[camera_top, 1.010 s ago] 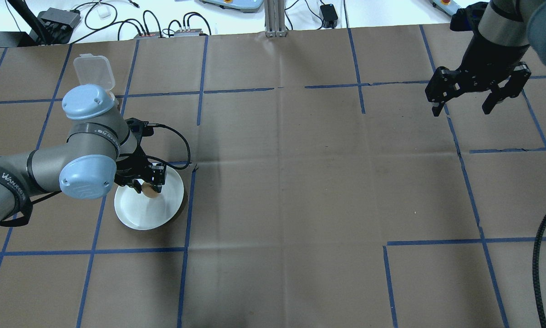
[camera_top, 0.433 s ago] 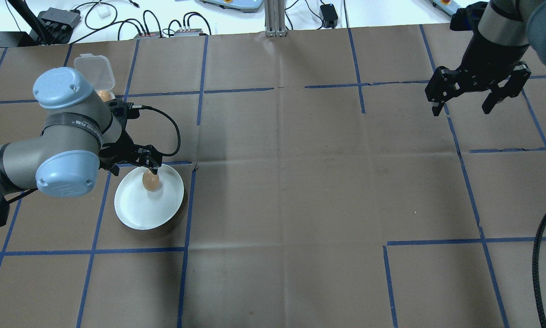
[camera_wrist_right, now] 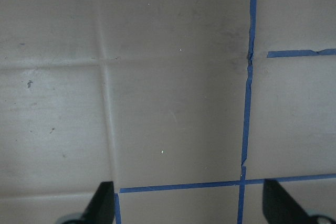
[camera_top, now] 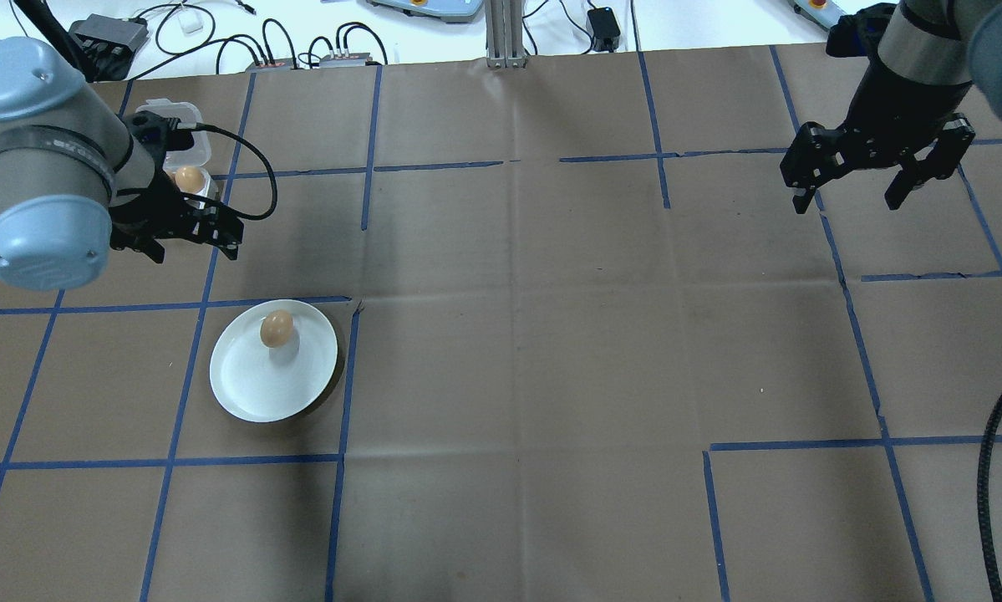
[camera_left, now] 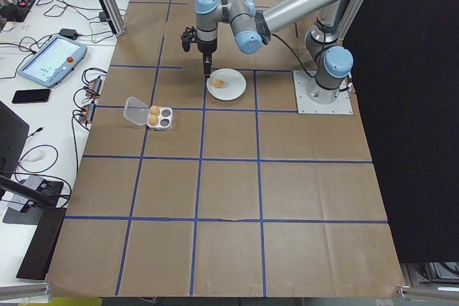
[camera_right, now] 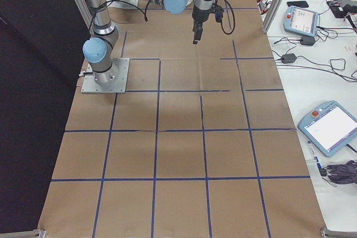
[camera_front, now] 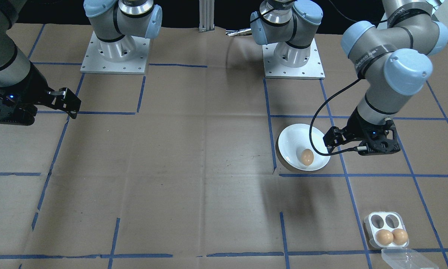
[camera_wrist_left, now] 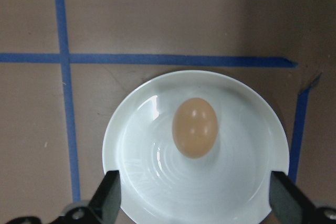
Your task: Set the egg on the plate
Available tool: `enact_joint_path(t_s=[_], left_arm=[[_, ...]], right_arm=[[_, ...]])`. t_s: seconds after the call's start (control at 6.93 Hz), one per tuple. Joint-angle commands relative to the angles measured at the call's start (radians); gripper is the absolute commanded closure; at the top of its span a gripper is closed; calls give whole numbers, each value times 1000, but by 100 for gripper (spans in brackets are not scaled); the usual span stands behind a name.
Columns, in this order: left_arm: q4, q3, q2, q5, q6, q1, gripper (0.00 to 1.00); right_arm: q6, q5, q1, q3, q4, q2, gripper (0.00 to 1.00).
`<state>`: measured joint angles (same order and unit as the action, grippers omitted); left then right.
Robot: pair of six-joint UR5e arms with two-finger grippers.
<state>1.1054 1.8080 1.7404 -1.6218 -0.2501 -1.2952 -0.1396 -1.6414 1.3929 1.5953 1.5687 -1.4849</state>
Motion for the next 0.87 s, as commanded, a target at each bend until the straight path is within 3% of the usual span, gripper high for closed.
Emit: enact_joint_path(t_s=[0.0, 0.29, 0.72], left_arm=[[66, -215, 156, 3, -85, 57, 0], [103, -346, 253, -1, -186, 83, 0], [158, -433, 301, -6, -587, 128, 0]], right_arm=[[0, 0, 0, 0, -1, 0, 0], [0, 0, 0, 0, 1, 0, 0], [0, 0, 0, 0, -1, 0, 0]])
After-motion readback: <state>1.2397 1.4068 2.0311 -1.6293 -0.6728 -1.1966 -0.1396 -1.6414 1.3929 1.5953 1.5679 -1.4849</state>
